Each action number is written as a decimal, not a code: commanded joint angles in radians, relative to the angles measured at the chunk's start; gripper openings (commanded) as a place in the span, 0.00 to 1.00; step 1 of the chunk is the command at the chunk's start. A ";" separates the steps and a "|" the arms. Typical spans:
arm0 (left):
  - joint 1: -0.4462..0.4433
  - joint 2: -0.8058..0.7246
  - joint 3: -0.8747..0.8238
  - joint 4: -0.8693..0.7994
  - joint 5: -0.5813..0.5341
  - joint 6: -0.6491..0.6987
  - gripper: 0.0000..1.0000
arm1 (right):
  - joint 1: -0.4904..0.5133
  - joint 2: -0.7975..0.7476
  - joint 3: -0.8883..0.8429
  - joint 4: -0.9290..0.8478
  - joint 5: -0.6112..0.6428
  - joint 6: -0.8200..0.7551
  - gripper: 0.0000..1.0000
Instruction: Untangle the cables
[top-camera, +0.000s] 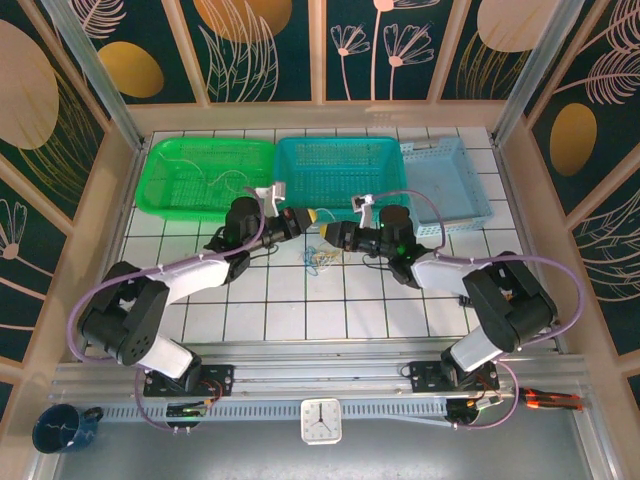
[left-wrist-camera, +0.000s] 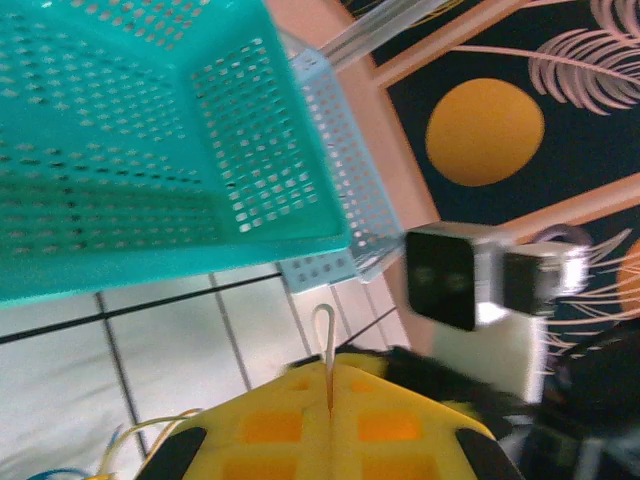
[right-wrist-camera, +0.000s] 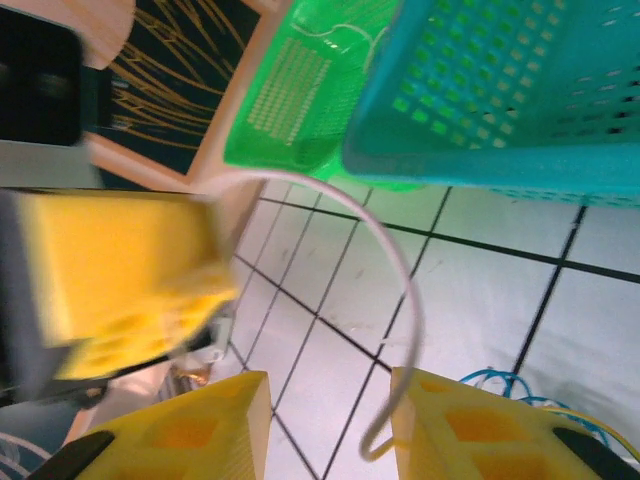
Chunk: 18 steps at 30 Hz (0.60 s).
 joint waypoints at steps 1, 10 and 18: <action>-0.011 -0.046 0.055 0.018 0.036 -0.027 0.00 | 0.026 0.035 0.030 0.020 0.101 -0.036 0.38; -0.021 -0.110 0.147 -0.012 0.056 -0.064 0.00 | 0.047 0.091 -0.019 0.067 0.254 -0.021 0.37; -0.021 -0.157 0.269 -0.020 0.083 -0.112 0.00 | 0.063 0.134 -0.046 0.090 0.309 0.003 0.36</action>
